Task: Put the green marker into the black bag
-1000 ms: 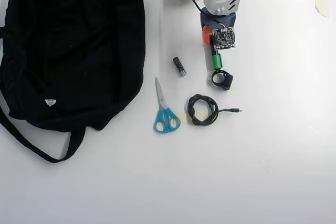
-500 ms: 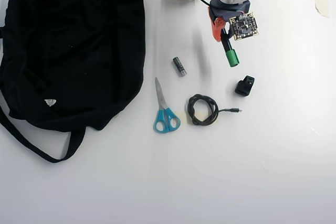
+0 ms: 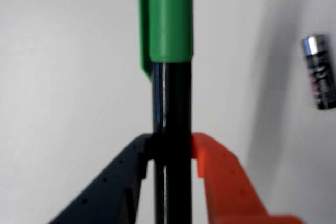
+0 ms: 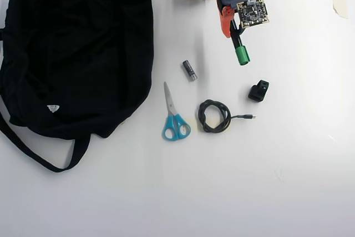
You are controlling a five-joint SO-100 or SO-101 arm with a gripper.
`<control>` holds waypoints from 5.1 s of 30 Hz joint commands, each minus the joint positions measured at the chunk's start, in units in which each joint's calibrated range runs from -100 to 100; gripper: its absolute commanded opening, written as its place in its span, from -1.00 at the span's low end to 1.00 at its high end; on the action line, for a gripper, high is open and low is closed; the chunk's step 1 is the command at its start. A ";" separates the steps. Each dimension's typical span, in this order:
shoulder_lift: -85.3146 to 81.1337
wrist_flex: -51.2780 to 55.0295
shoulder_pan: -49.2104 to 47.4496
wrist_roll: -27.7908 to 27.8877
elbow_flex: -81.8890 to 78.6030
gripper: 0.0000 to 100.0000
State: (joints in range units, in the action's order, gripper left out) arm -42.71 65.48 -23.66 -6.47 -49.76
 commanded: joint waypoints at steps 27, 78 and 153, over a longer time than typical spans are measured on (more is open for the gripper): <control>-0.27 -7.86 31.59 -0.19 6.73 -0.96; -19.03 7.30 24.11 -0.19 14.45 -0.95; -56.79 5.67 11.47 6.21 -49.52 -0.95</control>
State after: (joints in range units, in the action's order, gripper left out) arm -98.75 70.55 -12.20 -0.51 -97.64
